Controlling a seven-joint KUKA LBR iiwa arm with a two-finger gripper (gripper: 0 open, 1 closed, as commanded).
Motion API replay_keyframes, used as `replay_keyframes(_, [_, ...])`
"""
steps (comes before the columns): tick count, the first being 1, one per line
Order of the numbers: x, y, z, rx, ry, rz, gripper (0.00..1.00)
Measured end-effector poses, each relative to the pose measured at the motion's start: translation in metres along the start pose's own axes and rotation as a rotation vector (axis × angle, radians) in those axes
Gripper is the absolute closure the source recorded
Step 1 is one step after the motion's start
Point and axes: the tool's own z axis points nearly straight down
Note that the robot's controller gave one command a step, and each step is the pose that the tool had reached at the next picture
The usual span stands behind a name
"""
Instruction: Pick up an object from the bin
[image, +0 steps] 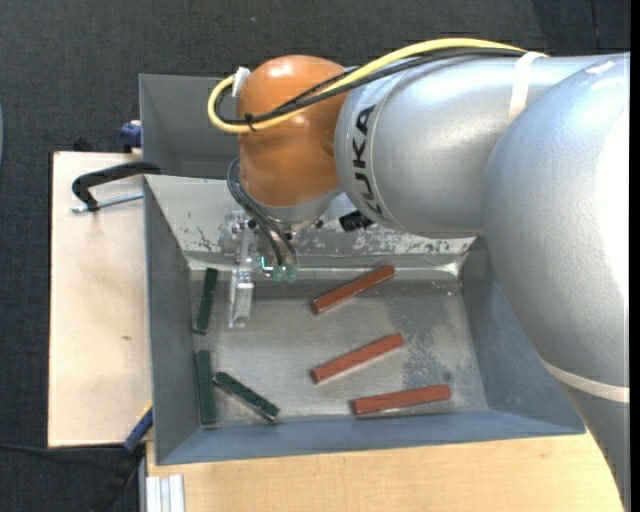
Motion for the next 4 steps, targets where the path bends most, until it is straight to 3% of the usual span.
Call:
replay_keyframes(1, [-0.002, -0.001, -0.005, -0.002, -0.008, 0.003, 0.0])
replay_keyframes(2, [0.057, 0.007, 0.079, -0.002, -0.01, -0.025, 0.0])
replay_keyframes(3, [0.079, 0.007, 0.09, -0.001, -0.005, -0.008, 0.0])
replay_keyframes(4, [0.099, 0.003, 0.08, 0.0, -0.005, -0.115, 0.0])
